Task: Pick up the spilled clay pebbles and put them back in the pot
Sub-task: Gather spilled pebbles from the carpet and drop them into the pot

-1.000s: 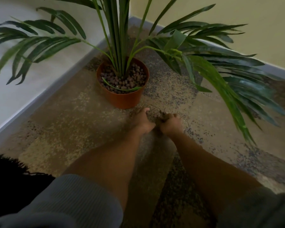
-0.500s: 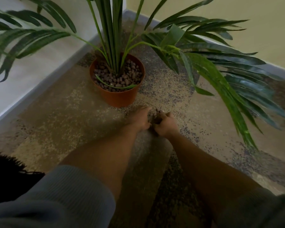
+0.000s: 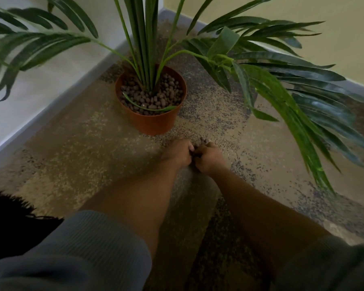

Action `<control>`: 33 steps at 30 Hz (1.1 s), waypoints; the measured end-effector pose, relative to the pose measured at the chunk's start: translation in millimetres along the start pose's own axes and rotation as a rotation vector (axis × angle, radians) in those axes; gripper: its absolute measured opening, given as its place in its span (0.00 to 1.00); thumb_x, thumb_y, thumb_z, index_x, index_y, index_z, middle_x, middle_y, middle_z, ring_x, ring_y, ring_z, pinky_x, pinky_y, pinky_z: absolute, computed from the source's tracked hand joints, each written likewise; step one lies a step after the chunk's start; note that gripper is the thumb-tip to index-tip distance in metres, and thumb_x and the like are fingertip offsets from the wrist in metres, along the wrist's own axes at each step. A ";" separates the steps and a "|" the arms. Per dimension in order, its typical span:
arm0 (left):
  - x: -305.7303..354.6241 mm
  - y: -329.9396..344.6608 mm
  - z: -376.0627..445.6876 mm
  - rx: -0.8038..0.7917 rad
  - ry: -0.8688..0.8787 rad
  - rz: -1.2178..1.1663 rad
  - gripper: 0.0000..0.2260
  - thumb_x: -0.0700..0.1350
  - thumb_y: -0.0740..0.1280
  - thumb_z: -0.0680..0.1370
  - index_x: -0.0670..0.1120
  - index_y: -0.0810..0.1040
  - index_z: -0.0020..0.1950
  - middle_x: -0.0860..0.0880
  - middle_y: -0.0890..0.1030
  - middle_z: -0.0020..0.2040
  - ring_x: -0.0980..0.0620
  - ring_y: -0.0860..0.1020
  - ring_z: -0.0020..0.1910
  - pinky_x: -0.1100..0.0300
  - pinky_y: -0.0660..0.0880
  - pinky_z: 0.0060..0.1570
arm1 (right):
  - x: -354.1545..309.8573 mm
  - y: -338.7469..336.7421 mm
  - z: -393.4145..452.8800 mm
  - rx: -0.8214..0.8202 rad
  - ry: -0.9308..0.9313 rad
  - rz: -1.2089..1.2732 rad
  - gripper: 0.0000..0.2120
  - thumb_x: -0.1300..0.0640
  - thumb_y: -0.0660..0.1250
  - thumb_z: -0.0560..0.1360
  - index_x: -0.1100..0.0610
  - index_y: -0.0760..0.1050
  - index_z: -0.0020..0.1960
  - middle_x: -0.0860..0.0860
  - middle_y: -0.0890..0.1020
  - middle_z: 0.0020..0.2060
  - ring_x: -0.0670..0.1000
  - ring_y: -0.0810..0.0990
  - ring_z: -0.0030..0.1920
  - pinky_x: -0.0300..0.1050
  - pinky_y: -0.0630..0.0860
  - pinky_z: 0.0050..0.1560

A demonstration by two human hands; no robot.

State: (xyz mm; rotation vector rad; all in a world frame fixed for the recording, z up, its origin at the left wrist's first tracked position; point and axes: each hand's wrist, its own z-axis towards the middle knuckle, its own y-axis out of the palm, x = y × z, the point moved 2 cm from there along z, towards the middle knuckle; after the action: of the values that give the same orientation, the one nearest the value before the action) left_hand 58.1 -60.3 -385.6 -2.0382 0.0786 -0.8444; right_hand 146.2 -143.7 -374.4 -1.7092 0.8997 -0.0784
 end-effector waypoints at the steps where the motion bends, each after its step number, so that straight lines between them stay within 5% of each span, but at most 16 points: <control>1: -0.1 0.3 -0.3 -0.004 -0.005 -0.001 0.10 0.40 0.70 0.73 0.53 0.80 0.50 0.48 0.80 0.56 0.48 0.79 0.55 0.50 0.76 0.58 | 0.3 0.5 0.7 -0.010 -0.004 -0.006 0.16 0.53 0.64 0.77 0.51 0.79 0.64 0.59 0.70 0.67 0.56 0.76 0.60 0.45 0.74 0.59; 7: -0.4 1.7 -3.8 -0.048 0.017 0.027 0.11 0.40 0.70 0.74 0.51 0.81 0.55 0.49 0.82 0.56 0.48 0.79 0.54 0.53 0.76 0.59 | 0.3 0.2 -2.3 -0.070 0.006 -0.069 0.19 0.45 0.66 0.72 0.45 0.75 0.63 0.51 0.71 0.49 0.51 0.74 0.46 0.43 0.70 0.43; 12: -0.3 4.2 -12.1 -0.108 0.063 0.081 0.11 0.41 0.70 0.74 0.53 0.79 0.54 0.49 0.80 0.54 0.48 0.78 0.52 0.50 0.77 0.56 | 2.6 -1.6 -7.3 -0.159 -0.071 -0.140 0.24 0.47 0.72 0.70 0.48 0.73 0.65 0.51 0.69 0.50 0.51 0.73 0.49 0.42 0.69 0.46; 17: -1.3 5.8 -18.6 -0.127 0.075 0.054 0.08 0.41 0.69 0.75 0.51 0.80 0.52 0.48 0.80 0.52 0.49 0.78 0.50 0.53 0.76 0.53 | 4.1 -4.6 -9.2 -0.189 -0.111 -0.180 0.17 0.54 0.71 0.72 0.53 0.79 0.60 0.51 0.80 0.48 0.50 0.79 0.50 0.39 0.72 0.48; 21: -1.3 6.0 -22.3 -0.129 -0.011 -0.110 0.08 0.42 0.67 0.78 0.48 0.82 0.56 0.47 0.82 0.55 0.48 0.79 0.53 0.56 0.76 0.55 | 1.0 -8.3 -11.9 -0.201 -0.070 -0.155 0.09 0.52 0.66 0.75 0.53 0.82 0.51 0.52 0.84 0.47 0.52 0.82 0.49 0.45 0.79 0.56; 24: -0.7 5.6 -26.2 -0.185 -0.156 -0.429 0.12 0.43 0.63 0.81 0.45 0.78 0.63 0.45 0.80 0.59 0.47 0.78 0.57 0.57 0.73 0.56 | 5.1 -7.7 -12.9 -0.208 0.270 0.620 0.07 0.64 0.65 0.75 0.57 0.78 0.40 0.55 0.82 0.43 0.51 0.82 0.42 0.49 0.82 0.53; 26: 0.8 4.5 -30.9 -0.235 -0.267 -0.731 0.13 0.41 0.59 0.82 0.44 0.76 0.65 0.45 0.79 0.55 0.50 0.77 0.51 0.58 0.75 0.52 | 7.6 -4.2 -12.9 -0.210 0.397 1.082 0.09 0.70 0.62 0.76 0.59 0.74 0.42 0.56 0.79 0.44 0.51 0.81 0.42 0.46 0.81 0.51; 30: 3.2 -5.4 -38.6 -0.240 -0.411 -1.291 0.12 0.40 0.55 0.81 0.43 0.78 0.55 0.46 0.77 0.47 0.52 0.74 0.44 0.61 0.75 0.46 | 0.1 -6.8 -11.4 -0.257 0.455 1.419 0.08 0.71 0.60 0.76 0.66 0.77 0.50 0.59 0.79 0.48 0.51 0.80 0.46 0.37 0.81 0.41; 33: 1.5 -14.8 -38.4 -0.150 -0.475 -1.574 0.12 0.43 0.57 0.80 0.41 0.78 0.50 0.46 0.76 0.42 0.53 0.74 0.41 0.63 0.76 0.42 | -8.3 -16.5 -11.4 -0.298 0.435 1.633 0.07 0.67 0.57 0.77 0.63 0.73 0.45 0.57 0.77 0.43 0.50 0.78 0.42 0.37 0.81 0.40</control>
State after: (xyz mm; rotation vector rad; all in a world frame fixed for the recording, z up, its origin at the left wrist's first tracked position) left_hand 32.7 -79.8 -359.6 -2.1236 -1.9524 -1.1508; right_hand 143.5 -146.9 -353.1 -0.7397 2.4466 0.8207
